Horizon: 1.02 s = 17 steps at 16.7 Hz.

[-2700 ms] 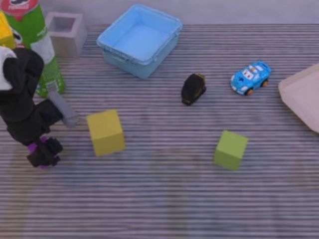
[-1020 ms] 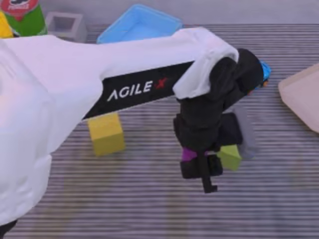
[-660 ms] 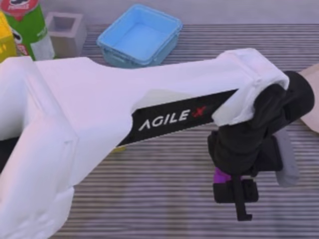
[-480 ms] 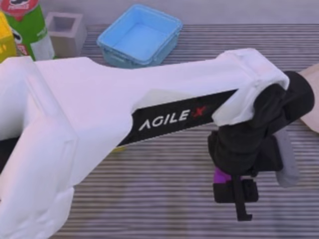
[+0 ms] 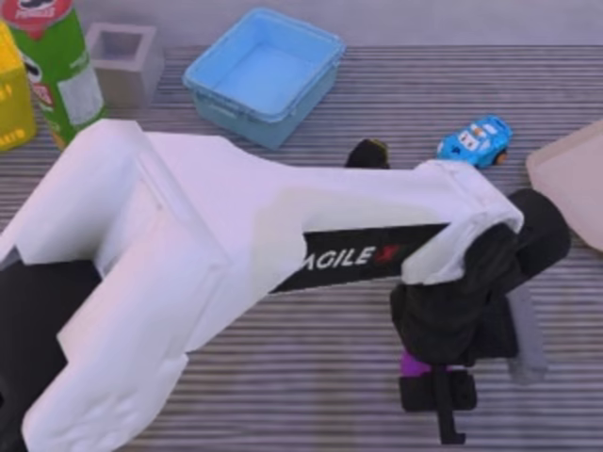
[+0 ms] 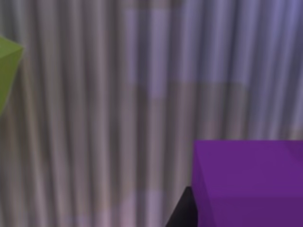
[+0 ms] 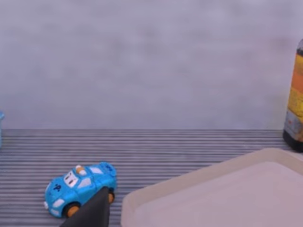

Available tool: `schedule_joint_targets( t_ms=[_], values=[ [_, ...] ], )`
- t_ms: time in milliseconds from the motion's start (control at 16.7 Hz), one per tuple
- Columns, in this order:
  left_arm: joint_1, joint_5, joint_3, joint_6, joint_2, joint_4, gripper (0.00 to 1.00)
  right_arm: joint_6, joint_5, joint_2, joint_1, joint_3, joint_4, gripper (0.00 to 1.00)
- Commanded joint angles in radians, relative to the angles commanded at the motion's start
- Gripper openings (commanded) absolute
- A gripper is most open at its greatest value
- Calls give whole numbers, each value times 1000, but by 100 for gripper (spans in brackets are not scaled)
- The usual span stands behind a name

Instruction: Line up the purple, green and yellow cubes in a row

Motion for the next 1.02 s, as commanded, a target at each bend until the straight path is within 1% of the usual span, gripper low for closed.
schedule_joint_targets(
  t_ms=[300,1020],
  values=[
    [-2,-1,-18,1,12,23,0,0,0,0,0,0,0,100],
    [-2,-1,-18,1,12,23,90,0,0,0,0,0,0,100]
  ],
)
